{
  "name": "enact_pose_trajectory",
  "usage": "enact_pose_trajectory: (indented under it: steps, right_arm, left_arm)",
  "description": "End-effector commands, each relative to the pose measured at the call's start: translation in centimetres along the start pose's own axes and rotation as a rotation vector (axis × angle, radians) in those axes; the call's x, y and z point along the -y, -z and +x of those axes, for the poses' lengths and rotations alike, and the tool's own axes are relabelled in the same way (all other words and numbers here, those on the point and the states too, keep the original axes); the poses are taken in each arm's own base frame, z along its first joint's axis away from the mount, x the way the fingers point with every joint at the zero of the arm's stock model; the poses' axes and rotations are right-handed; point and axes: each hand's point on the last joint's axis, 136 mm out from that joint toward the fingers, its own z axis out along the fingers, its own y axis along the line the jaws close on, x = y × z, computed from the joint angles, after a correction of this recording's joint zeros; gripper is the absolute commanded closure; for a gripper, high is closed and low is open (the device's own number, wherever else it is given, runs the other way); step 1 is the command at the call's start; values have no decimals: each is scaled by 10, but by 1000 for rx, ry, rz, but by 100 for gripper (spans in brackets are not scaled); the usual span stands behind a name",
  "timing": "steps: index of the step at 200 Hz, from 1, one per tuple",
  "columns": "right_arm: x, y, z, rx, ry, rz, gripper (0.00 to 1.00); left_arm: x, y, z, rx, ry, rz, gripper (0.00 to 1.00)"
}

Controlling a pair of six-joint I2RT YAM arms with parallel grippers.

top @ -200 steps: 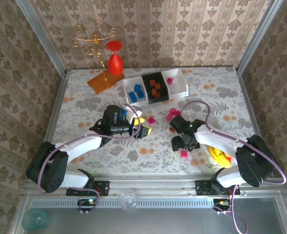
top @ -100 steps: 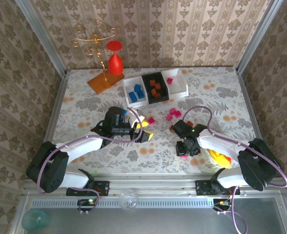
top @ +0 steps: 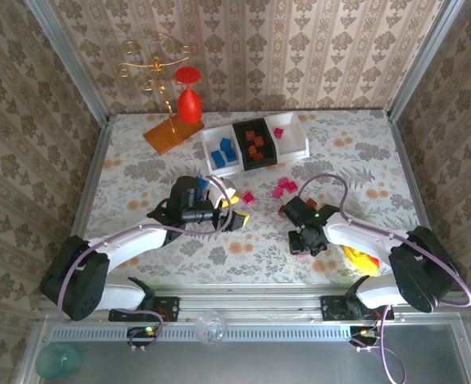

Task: Sort the legos into containers by color
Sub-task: Pick up the lego from the bottom-center of the table, then place the lego in the container.

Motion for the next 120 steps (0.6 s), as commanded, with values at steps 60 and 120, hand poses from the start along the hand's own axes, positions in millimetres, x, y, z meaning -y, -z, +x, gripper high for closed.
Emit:
enact_pose_trajectory:
  steps: [60, 120]
  right_arm:
    - [-19, 100, -166, 525, -109, -187, 70]
    - [25, 82, -314, 691, -288, -112, 69]
  left_arm:
    - [-94, 44, 13, 20, 171, -514, 17]
    - [-110, 67, 14, 54, 224, -611, 17]
